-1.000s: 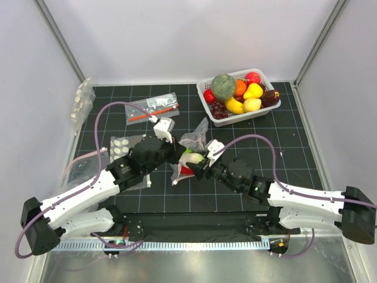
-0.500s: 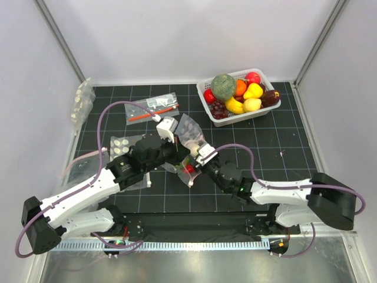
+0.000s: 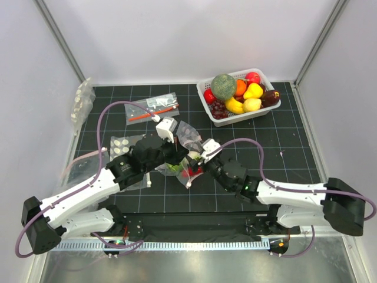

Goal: Place the food in the zip-top bag and seal the zipper
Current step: Place the fake vegetable in the zipper food storage bag, then adjust the zipper food storage bag at the center of the board.

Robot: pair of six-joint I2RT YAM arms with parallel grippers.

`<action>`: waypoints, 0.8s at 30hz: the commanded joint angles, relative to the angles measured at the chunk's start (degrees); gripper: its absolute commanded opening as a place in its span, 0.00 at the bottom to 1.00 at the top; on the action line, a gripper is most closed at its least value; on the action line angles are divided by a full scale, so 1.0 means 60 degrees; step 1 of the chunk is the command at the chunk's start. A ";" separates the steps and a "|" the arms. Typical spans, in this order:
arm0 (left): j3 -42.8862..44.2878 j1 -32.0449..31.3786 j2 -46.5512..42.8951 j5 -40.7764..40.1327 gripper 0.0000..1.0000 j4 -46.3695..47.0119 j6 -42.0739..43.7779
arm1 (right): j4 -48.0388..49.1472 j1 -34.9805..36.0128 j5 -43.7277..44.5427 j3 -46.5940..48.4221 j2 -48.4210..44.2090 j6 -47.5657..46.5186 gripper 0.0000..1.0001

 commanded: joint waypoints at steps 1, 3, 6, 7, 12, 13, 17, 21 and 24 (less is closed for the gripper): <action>0.0478 0.0007 -0.0030 -0.0591 0.00 -0.0070 0.0295 | -0.0663 0.0025 -0.0437 0.0133 -0.0867 0.0892 0.81; 0.0478 0.0066 -0.0016 -0.0783 0.00 -0.0143 0.0310 | -0.1378 0.0025 -0.0117 0.0308 -0.1087 0.1111 0.77; 0.0492 0.0183 -0.0030 -0.1295 0.00 -0.0348 0.0340 | -0.3189 0.0025 0.0978 0.1010 -0.1337 0.2309 0.66; 0.0507 0.0212 -0.0045 -0.1760 0.00 -0.0465 0.0340 | -0.3910 0.0025 0.1230 0.1302 -0.1279 0.2995 0.62; 0.0566 0.0242 -0.0132 -0.2409 0.00 -0.0730 0.0442 | -0.6787 0.0011 0.1117 0.3018 -0.0942 0.3925 0.61; 0.0566 0.0242 -0.0133 -0.2409 0.00 -0.0730 0.0457 | -0.6788 0.0025 0.1174 0.3033 -0.0927 0.3954 0.61; 0.0536 0.0242 -0.0249 -0.2264 0.00 -0.0715 0.0471 | -0.7037 0.0025 0.1262 0.3092 -0.0796 0.3838 0.62; 0.0463 0.0242 -0.0323 -0.2088 0.00 -0.0613 0.0471 | -0.7154 -0.0004 0.1262 0.3297 -0.0270 0.3691 0.62; 0.0463 0.0242 -0.0279 -0.2029 0.00 -0.0598 0.0486 | -0.7111 -0.0179 0.0897 0.3429 0.0009 0.3661 0.62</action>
